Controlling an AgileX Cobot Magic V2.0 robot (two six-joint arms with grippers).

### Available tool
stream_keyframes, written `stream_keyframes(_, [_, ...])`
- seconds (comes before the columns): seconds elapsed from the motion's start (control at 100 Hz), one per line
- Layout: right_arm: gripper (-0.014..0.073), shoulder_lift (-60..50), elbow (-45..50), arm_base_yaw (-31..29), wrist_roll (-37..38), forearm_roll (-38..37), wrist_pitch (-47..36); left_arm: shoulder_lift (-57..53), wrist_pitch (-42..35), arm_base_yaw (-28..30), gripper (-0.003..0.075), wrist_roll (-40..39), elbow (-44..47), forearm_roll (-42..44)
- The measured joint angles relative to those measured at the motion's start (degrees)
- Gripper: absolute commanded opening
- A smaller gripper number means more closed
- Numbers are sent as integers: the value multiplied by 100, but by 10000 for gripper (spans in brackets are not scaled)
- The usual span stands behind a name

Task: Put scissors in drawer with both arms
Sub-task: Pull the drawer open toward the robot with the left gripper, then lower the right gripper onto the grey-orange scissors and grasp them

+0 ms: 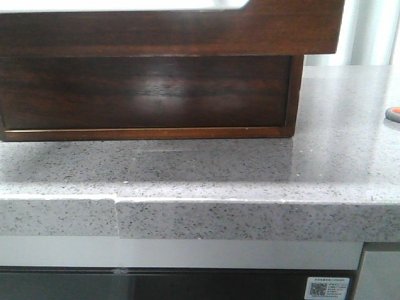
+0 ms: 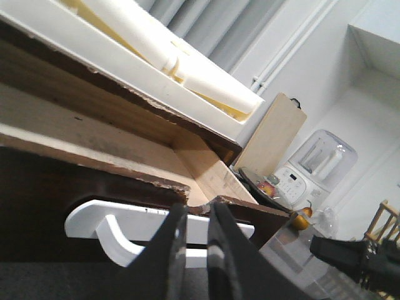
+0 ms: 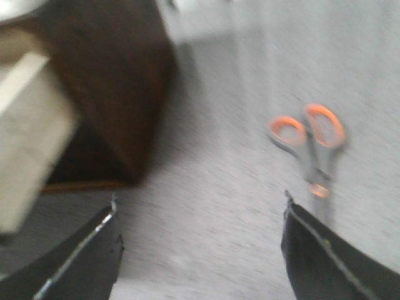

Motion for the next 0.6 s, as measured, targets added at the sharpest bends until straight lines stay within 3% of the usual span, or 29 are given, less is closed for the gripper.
stream_keyframes(0.25, [482, 2510, -1420, 0, 311, -1381, 1367, -386, 308, 0, -19, 0, 0, 404])
stream_keyframes(0.6, [482, 4487, -2081, -369, 516, -1860, 1320, -386, 393, 0, -19, 0, 0, 440])
